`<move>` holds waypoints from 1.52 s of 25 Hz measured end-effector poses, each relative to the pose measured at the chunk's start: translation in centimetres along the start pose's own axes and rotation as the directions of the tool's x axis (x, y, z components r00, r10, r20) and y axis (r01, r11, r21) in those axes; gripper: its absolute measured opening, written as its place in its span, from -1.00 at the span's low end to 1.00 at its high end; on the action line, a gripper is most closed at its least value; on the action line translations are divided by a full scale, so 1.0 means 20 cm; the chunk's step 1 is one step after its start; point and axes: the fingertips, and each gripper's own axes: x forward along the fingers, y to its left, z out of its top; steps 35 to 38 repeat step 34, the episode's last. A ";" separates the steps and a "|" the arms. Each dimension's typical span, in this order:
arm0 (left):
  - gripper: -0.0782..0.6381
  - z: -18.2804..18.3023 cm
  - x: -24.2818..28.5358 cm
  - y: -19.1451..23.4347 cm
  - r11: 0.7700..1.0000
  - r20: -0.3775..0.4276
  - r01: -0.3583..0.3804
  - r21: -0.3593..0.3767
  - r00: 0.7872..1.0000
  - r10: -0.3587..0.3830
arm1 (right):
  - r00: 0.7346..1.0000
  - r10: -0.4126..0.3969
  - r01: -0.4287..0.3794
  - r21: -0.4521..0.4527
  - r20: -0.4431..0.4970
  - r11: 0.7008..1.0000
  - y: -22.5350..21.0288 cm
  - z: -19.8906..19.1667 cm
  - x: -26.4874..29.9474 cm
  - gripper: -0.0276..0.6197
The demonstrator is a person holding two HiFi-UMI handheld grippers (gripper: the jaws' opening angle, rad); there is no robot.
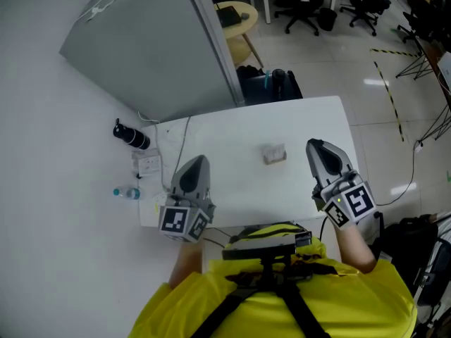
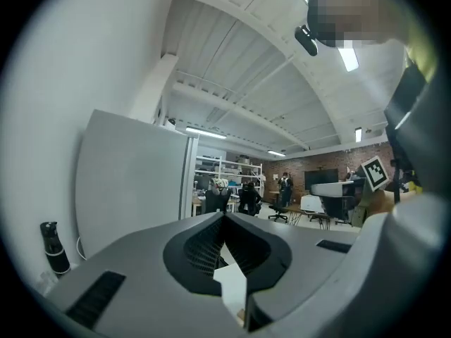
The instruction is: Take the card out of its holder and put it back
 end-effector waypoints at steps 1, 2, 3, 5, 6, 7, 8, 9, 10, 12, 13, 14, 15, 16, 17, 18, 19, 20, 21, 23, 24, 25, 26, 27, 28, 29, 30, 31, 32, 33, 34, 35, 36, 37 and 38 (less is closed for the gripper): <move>-0.77 0.02 -0.03 0.00 1.000 0.006 -0.013 0.002 1.000 0.013 | 1.000 -0.002 0.002 -0.004 0.003 1.000 0.00 0.02 0.00 -0.90; -0.77 0.03 -0.05 0.00 0.999 0.020 -0.033 0.002 0.999 0.033 | 1.000 -0.006 0.006 -0.007 0.006 1.000 0.00 0.04 -0.01 -0.90; -0.77 0.04 -0.07 0.01 0.999 0.036 -0.052 0.002 0.998 0.052 | 1.000 -0.009 0.009 -0.009 0.010 1.000 0.00 0.05 -0.01 -0.90; -0.77 0.04 -0.09 0.02 0.997 0.056 -0.081 0.013 0.995 0.081 | 1.000 -0.011 0.012 -0.007 0.016 1.000 0.01 0.05 -0.01 -0.90; -0.77 0.03 -0.10 0.04 0.995 0.059 -0.094 0.021 0.994 0.092 | 1.000 -0.008 0.008 -0.007 0.014 1.000 0.01 0.05 -0.01 -0.90; -0.77 0.03 -0.10 0.05 0.994 0.062 -0.104 0.024 0.993 0.103 | 1.000 -0.004 0.004 -0.010 0.008 1.000 0.02 0.03 0.00 -0.90; -0.77 0.02 -0.10 0.06 0.994 0.062 -0.109 0.022 0.992 0.108 | 1.000 -0.003 0.003 -0.016 0.000 1.000 0.03 0.02 0.00 -0.90; -0.77 0.02 -0.10 0.06 0.994 0.059 -0.107 0.017 0.993 0.106 | 1.000 -0.005 0.005 -0.022 -0.007 1.000 0.03 0.01 0.00 -0.90; -0.77 0.02 -0.10 0.07 0.995 0.061 -0.104 0.013 0.993 0.103 | 1.000 -0.010 0.010 -0.025 -0.011 1.000 0.03 0.00 0.00 -0.90; -0.77 0.03 -0.10 0.08 0.994 0.081 -0.106 0.021 0.991 0.104 | 1.000 -0.023 0.023 -0.018 -0.012 1.000 0.03 -0.01 0.01 -0.90; -0.77 0.04 -0.11 0.08 0.994 0.086 -0.108 0.028 0.991 0.106 | 1.000 -0.027 0.027 -0.013 -0.011 1.000 0.03 -0.02 0.01 -0.90; -0.77 0.04 -0.11 0.09 0.994 0.082 -0.108 0.032 0.991 0.105 | 1.000 -0.028 0.028 -0.010 -0.010 1.000 0.03 -0.02 0.02 -0.90; -0.77 0.03 -0.11 0.09 0.994 0.075 -0.106 0.035 0.992 0.103 | 1.000 -0.027 0.027 -0.010 -0.008 1.000 0.04 -0.02 0.02 -0.90; -0.77 0.03 -0.12 0.10 0.994 0.073 -0.107 0.037 0.992 0.104 | 1.000 -0.025 0.025 -0.012 -0.007 1.000 0.05 -0.01 0.02 -0.90; -0.77 0.03 -0.12 0.11 0.993 0.074 -0.110 0.039 0.991 0.107 | 1.000 -0.024 0.024 -0.014 -0.006 1.000 0.05 -0.01 0.03 -0.90; -0.77 0.03 -0.12 0.12 0.993 0.071 -0.111 0.039 0.992 0.108 | 1.000 -0.023 0.023 -0.016 -0.006 1.000 0.06 -0.02 0.03 -0.90; -0.77 0.02 -0.11 0.12 0.994 0.064 -0.107 0.038 0.993 0.104 | 1.000 -0.023 0.023 -0.016 -0.009 1.000 0.06 -0.02 0.04 -0.90; -0.77 0.02 -0.11 0.12 0.995 0.059 -0.096 0.036 0.994 0.094 | 1.000 -0.024 0.024 -0.016 -0.012 1.000 0.06 -0.03 0.04 -0.90; -0.77 0.01 -0.10 0.11 0.996 0.058 -0.083 0.036 0.995 0.081 | 1.000 -0.025 0.025 -0.016 -0.016 1.000 0.06 -0.03 0.05 -0.90; -0.61 0.01 -0.09 0.09 0.997 0.052 -0.061 0.038 0.997 0.059 | 0.999 -0.025 0.024 -0.018 -0.025 1.000 0.07 -0.05 0.05 -0.90; -0.58 0.01 -0.09 0.09 0.997 0.053 -0.058 0.041 0.997 0.056 | 0.999 -0.024 0.023 -0.019 -0.028 1.000 0.07 -0.06 0.06 -0.90; -0.58 0.01 -0.10 0.09 0.997 0.060 -0.061 0.044 0.997 0.058 | 0.999 -0.023 0.022 -0.018 -0.030 1.000 0.08 -0.07 0.06 -0.90; -0.58 0.01 -0.10 0.09 0.997 0.063 -0.064 0.044 0.996 0.061 | 0.999 -0.021 0.021 -0.016 -0.031 1.000 0.08 -0.07 0.06 -0.90; -0.58 0.00 -0.10 0.09 0.997 0.059 -0.064 0.040 0.996 0.061 | 0.999 -0.020 0.020 -0.016 -0.032 1.000 0.09 -0.08 0.07 -0.90; -0.58 -0.01 -0.11 0.09 0.997 0.051 -0.062 0.036 0.997 0.060 | 0.999 -0.018 0.018 -0.016 -0.033 1.000 0.09 -0.08 0.07 -0.90; -0.58 -0.01 -0.11 0.09 0.997 0.046 -0.063 0.033 0.997 0.062 | 0.999 -0.016 0.016 -0.016 -0.035 1.000 0.10 -0.09 0.08 -0.90; -0.58 -0.01 -0.11 0.10 0.997 0.047 -0.068 0.033 0.997 0.066 | 0.999 -0.015 0.014 -0.017 -0.036 1.000 0.10 -0.09 0.08 -0.90; -0.58 -0.01 -0.12 0.10 0.997 0.048 -0.072 0.033 0.996 0.070 | 0.999 -0.013 0.012 -0.017 -0.037 1.000 0.11 -0.09 0.09 -0.90; -0.59 -0.01 -0.12 0.11 0.997 0.046 -0.074 0.034 0.996 0.072 | 0.999 -0.011 0.011 -0.017 -0.039 1.000 0.11 -0.09 0.09 -0.90; -0.61 -0.01 -0.12 0.11 0.997 0.042 -0.075 0.035 0.996 0.073 | 0.999 -0.010 0.009 -0.017 -0.040 1.000 0.11 -0.09 0.09 -0.90; -0.61 -0.02 -0.13 0.12 0.997 0.038 -0.075 0.035 0.997 0.074 | 0.999 -0.009 0.008 -0.017 -0.041 1.000 0.12 -0.10 0.10 -0.90; -0.61 -0.02 -0.13 0.12 0.997 0.038 -0.075 0.035 0.997 0.074 | 0.999 -0.009 0.008 -0.017 -0.041 1.000 0.12 -0.10 0.10 -0.90; -0.61 -0.02 -0.13 0.12 0.997 0.038 -0.075 0.035 0.997 0.074 | 0.999 -0.009 0.008 -0.017 -0.041 1.000 0.12 -0.10 0.10 -0.90; -0.61 -0.02 -0.13 0.12 0.997 0.038 -0.075 0.035 0.997 0.074 | 0.999 -0.009 0.008 -0.017 -0.041 1.000 0.12 -0.10 0.10 -0.90; -0.61 -0.02 -0.13 0.12 0.997 0.038 -0.075 0.035 0.997 0.074 | 0.999 -0.009 0.008 -0.017 -0.041 1.000 0.12 -0.10 0.10 -0.90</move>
